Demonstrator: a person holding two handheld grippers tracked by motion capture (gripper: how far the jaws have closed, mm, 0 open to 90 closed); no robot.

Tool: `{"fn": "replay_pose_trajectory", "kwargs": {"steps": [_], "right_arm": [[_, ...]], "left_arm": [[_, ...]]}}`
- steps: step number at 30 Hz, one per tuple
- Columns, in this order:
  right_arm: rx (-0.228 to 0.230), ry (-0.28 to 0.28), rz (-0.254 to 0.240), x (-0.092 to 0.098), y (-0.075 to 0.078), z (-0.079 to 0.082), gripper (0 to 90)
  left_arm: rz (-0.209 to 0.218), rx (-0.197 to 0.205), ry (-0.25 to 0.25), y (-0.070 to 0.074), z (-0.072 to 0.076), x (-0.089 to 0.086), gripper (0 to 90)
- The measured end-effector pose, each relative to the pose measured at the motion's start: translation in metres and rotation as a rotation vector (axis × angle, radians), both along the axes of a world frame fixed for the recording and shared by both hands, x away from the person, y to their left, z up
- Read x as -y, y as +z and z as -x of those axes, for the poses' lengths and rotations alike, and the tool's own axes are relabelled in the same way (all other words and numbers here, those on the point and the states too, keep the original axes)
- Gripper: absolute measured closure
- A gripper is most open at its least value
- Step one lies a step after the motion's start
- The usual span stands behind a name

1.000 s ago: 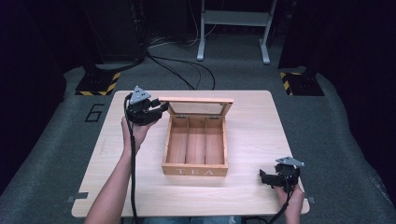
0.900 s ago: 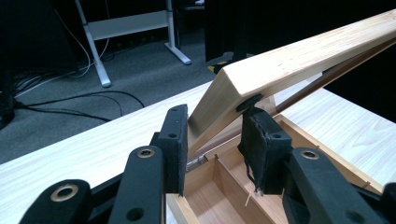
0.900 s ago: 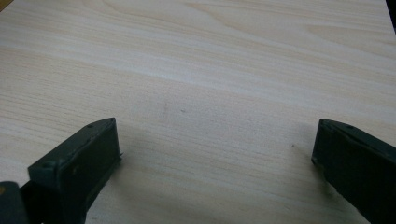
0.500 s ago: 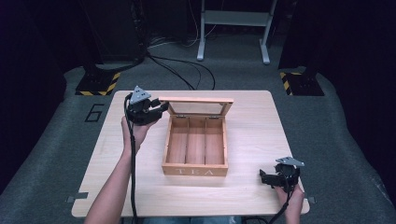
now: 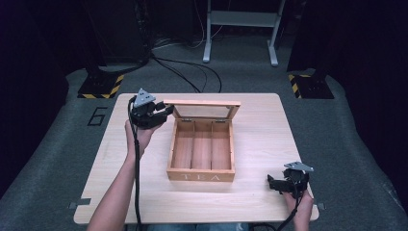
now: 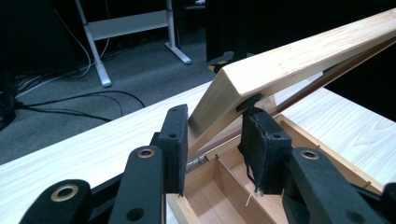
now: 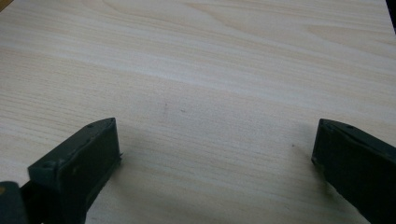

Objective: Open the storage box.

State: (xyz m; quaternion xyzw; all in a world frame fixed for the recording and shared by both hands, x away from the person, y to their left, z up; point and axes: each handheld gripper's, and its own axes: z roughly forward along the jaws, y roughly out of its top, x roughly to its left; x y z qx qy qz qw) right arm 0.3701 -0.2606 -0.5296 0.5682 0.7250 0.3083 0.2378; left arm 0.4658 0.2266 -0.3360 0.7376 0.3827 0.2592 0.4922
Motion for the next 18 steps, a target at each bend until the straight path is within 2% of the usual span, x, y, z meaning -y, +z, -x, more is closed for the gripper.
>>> {"fn": "replay_pose_trajectory", "kwargs": {"steps": [18], "right_arm": [[0.0, 0.0, 0.0, 0.0, 0.0, 0.0, 0.4]], "left_arm": [[-0.003, 0.0, -0.001, 0.0, 0.0002, -0.0002, 62.0]]}}
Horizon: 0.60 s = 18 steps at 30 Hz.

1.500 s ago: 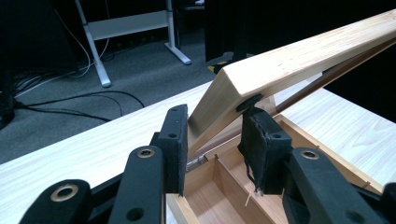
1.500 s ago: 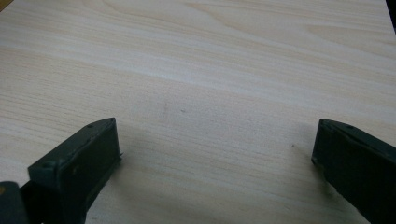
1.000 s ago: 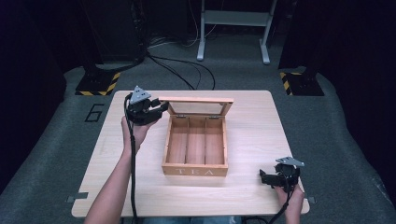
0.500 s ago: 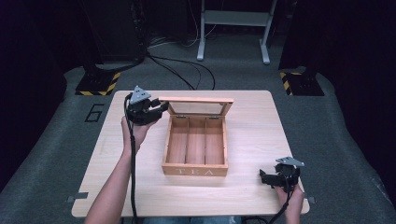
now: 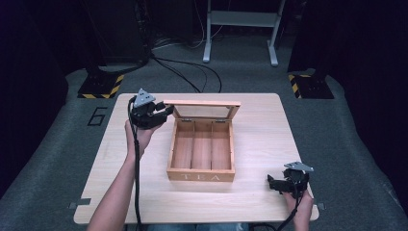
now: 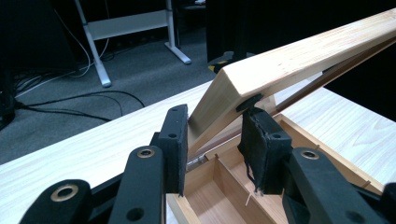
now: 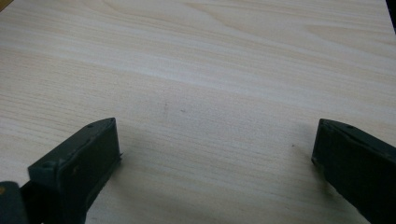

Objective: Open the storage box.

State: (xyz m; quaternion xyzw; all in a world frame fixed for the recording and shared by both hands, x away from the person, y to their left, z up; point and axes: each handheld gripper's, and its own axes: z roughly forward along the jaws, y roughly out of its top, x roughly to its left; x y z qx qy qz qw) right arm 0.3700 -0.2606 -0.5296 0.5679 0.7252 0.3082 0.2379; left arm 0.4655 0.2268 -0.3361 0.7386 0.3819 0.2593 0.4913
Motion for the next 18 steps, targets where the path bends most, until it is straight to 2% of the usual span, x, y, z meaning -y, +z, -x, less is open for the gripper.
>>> {"fn": "replay_pose_trajectory", "kwargs": {"steps": [18], "right_arm": [[0.004, 0.0, -0.001, 0.0, -0.0002, 0.0, 0.4]], "left_arm": [[0.001, 0.002, 0.001, -0.0002, 0.0001, 0.0001, 61.9]]}}
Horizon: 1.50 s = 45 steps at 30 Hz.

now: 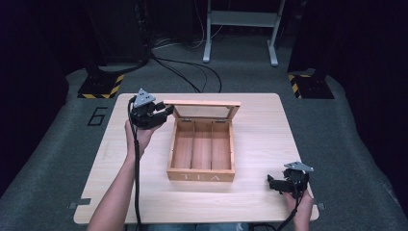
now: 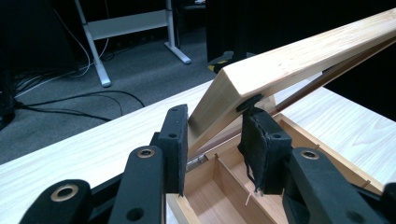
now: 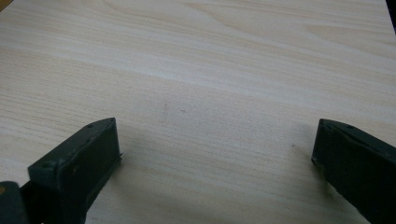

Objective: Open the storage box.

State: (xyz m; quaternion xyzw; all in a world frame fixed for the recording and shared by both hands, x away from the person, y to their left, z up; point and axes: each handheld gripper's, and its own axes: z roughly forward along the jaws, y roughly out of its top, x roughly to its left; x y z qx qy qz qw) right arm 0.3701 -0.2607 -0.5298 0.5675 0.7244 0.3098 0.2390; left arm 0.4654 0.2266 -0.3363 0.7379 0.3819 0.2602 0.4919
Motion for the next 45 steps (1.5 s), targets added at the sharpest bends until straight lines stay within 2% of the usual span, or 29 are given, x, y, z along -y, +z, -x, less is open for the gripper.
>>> {"fn": "replay_pose_trajectory", "kwargs": {"steps": [9, 25, 45], "right_arm": [[-0.003, 0.0, 0.0, 0.0, 0.0, 0.0, 0.4], [-0.003, -0.006, 0.0, -0.001, 0.0, 0.0, 0.4], [0.002, -0.003, 0.0, 0.0, 0.0, 0.0, 0.4]], "left_arm": [[-0.001, -0.001, -0.001, -0.001, 0.001, 0.0, 61.9], [-0.01, 0.014, -0.007, -0.01, 0.016, 0.0, 61.4], [-0.012, 0.042, -0.008, -0.034, 0.044, -0.002, 60.7]]}}
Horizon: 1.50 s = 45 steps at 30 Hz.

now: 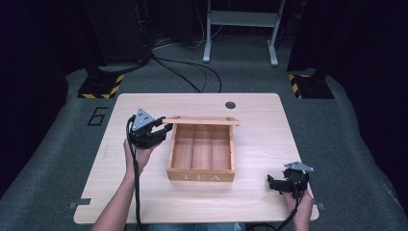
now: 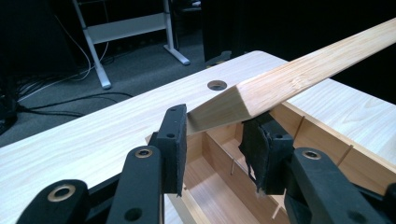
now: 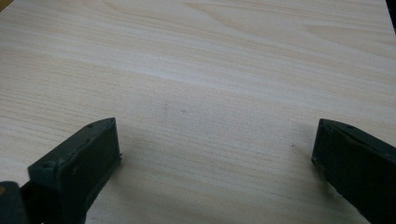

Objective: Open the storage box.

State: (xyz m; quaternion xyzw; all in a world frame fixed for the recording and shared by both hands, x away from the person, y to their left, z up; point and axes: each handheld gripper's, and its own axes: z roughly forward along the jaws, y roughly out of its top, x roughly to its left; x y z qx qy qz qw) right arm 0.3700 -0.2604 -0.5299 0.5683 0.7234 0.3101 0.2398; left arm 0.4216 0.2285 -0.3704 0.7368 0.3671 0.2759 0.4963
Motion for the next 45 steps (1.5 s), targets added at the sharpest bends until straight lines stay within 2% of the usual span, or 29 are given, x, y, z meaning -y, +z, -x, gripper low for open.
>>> {"fn": "replay_pose_trajectory", "kwargs": {"steps": [7, 24, 31, 39, 45], "right_arm": [[-0.001, 0.0, 0.005, 0.0, 0.0, 0.0, 0.4], [-0.003, 0.002, 0.004, 0.0, 0.0, 0.0, 0.5], [0.001, 0.003, 0.003, 0.0, 0.0, 0.0, 0.5], [-0.003, 0.001, 0.004, 0.0, 0.0, 0.0, 0.5], [-0.003, 0.002, 0.004, 0.0, 0.0, 0.0, 0.5]], "left_arm": [[0.025, 0.0, -0.005, -0.014, 0.011, -0.002, 60.3], [0.034, -0.029, -0.017, -0.049, 0.035, -0.005, 60.9], [0.042, -0.028, -0.013, -0.061, 0.041, -0.005, 60.5], [0.049, -0.057, -0.018, -0.083, 0.047, -0.007, 56.9], [0.042, -0.1, -0.029, -0.099, 0.049, -0.008, 56.6]]}}
